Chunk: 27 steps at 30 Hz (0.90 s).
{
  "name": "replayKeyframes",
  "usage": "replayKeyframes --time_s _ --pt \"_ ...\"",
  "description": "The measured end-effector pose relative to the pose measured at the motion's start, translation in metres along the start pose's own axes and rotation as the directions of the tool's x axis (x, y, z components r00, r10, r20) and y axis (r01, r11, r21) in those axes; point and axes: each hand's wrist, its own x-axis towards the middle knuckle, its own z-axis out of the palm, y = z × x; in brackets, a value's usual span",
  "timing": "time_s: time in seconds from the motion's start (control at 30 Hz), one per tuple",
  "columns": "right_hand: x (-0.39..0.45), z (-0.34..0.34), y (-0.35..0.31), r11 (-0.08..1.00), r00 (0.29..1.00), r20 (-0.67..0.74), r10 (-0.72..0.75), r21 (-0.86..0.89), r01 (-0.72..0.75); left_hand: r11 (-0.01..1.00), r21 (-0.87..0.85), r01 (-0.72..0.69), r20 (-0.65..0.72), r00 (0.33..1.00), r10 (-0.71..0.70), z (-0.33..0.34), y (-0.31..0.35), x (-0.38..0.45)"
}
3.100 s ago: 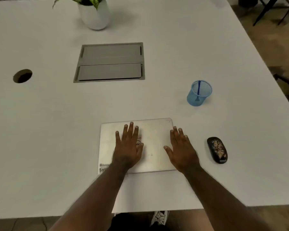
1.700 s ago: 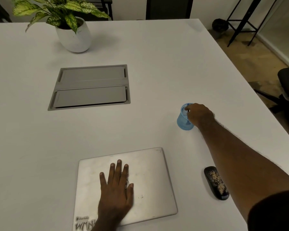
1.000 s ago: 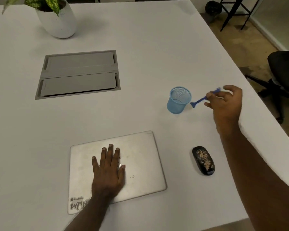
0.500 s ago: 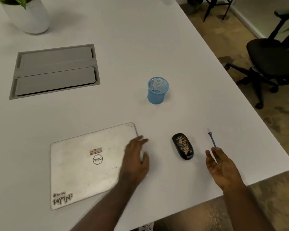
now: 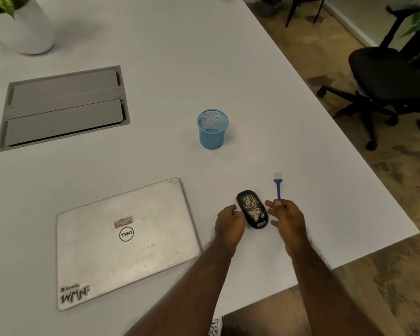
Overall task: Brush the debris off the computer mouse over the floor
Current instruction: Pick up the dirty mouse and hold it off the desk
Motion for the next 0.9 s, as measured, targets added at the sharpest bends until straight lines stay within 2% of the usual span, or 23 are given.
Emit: replayKeyframes --time_s 0.17,0.57,0.9 --pt "0.005 0.01 0.006 0.997 0.999 -0.02 -0.037 -0.062 0.036 0.995 -0.097 0.039 0.008 0.999 -0.038 0.008 0.012 -0.008" --pt "0.003 0.012 0.008 0.998 0.999 -0.032 -0.039 -0.044 0.038 0.963 -0.255 0.087 -0.008 0.996 -0.092 0.018 0.021 -0.005" --pt "-0.019 0.005 0.002 0.997 0.995 -0.069 -0.071 -0.006 0.071 0.944 -0.325 0.06 0.091 0.995 -0.032 0.017 0.019 -0.009"
